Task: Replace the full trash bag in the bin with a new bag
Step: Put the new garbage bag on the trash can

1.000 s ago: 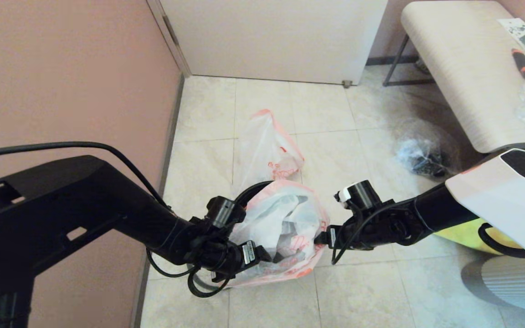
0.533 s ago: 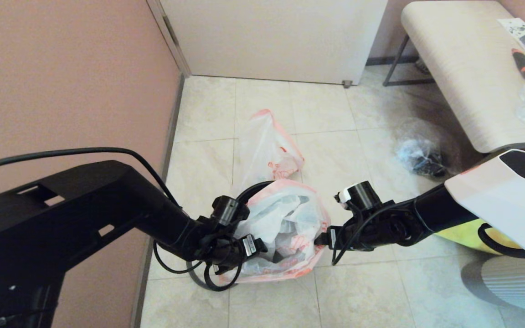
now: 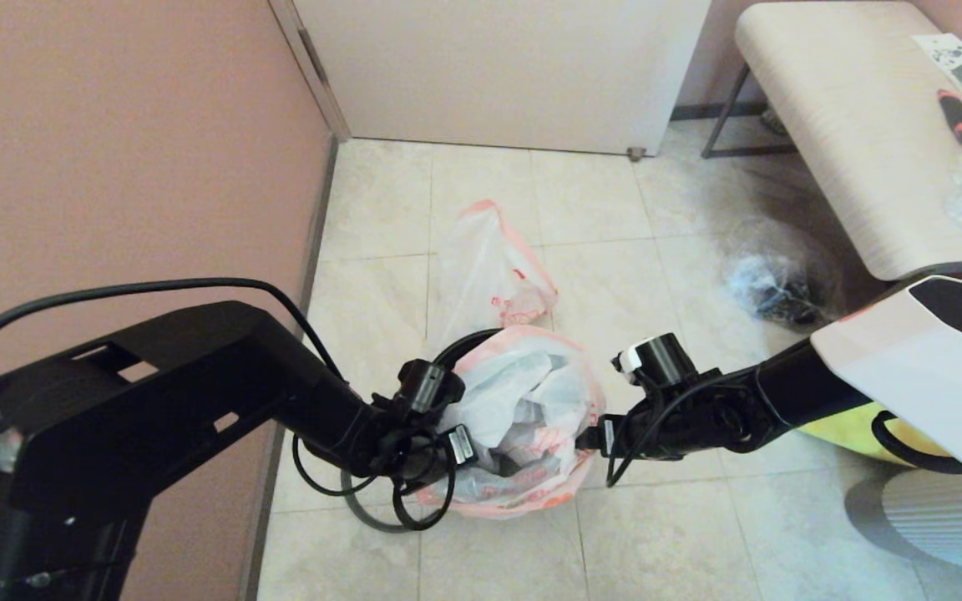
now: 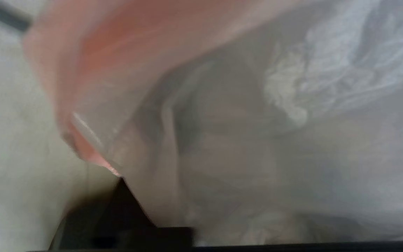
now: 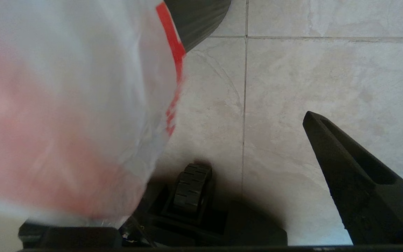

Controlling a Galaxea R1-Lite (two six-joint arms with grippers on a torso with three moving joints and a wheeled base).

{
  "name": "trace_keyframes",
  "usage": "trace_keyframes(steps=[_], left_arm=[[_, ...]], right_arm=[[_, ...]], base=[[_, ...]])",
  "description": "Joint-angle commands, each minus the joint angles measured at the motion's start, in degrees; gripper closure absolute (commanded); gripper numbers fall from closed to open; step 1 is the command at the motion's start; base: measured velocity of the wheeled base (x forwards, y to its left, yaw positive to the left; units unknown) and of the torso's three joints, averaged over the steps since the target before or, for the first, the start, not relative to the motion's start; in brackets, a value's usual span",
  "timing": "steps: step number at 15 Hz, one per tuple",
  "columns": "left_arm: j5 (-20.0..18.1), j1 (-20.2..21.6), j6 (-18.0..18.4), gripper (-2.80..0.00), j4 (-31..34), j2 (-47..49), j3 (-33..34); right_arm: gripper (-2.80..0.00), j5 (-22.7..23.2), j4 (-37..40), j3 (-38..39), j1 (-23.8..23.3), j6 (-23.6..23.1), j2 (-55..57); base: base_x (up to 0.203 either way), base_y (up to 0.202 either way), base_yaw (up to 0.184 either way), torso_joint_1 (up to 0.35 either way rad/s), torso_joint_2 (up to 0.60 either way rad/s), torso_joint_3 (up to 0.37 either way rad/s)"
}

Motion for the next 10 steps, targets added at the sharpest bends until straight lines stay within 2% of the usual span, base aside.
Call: trace_keyframes(steps=[1, 4, 6, 9, 10], left_arm=[[1.4, 0.6, 0.2, 0.00, -2.8, 0.9, -0.4], [5.5, 1.6, 0.5, 0.00, -6.4, 0.8, 0.1], [7.0, 1.5, 0.5, 0.00, -6.6, 1.1, -0.1], [7.5, 1.4, 0.6, 0.00, -7.0, 1.5, -0.1], [7.7, 1.4, 0.7, 0.00, -7.8, 1.5, -0.1]], right_arm=[[-2.80, 0.0, 0.0, 0.0, 0.0, 0.2, 0.2], [-2.80, 0.0, 0.1, 0.2, 0.3, 0.4, -0.3], [-2.80, 0.0, 0.1, 1.2, 0.4, 1.1, -1.9], [-2.80, 0.7, -0.5, 4.8, 0.4, 2.5, -5.8], [-2.80, 1.1, -3.2, 6.6, 0.4, 2.6, -6.6]], base=[[0.000, 0.000, 0.000, 0.000, 0.00, 0.000], [0.000, 0.000, 0.000, 0.000, 0.00, 0.000], [0.000, 0.000, 0.000, 0.000, 0.00, 0.000], [0.000, 0.000, 0.000, 0.000, 0.00, 0.000], [0.000, 0.000, 0.000, 0.000, 0.00, 0.000]])
